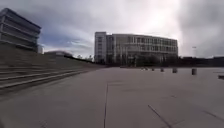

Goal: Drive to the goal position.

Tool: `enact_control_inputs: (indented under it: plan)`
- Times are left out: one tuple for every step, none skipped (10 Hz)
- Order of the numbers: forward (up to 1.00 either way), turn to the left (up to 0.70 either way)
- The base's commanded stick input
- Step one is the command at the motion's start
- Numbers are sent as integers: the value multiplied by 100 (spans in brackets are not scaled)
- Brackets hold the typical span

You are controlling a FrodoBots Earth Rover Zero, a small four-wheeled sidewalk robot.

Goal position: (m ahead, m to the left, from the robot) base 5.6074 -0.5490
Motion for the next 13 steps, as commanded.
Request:
enact_control_inputs:
  plan:
    - [70,2]
    - [70,16]
    - [70,30]
    - [70,7]
    - [70,1]
    - [70,0]
    - [70,0]
    - [70,0]
    - [70,0]
    - [70,0]
    - [70,0]
    - [70,0]
    - [70,0]
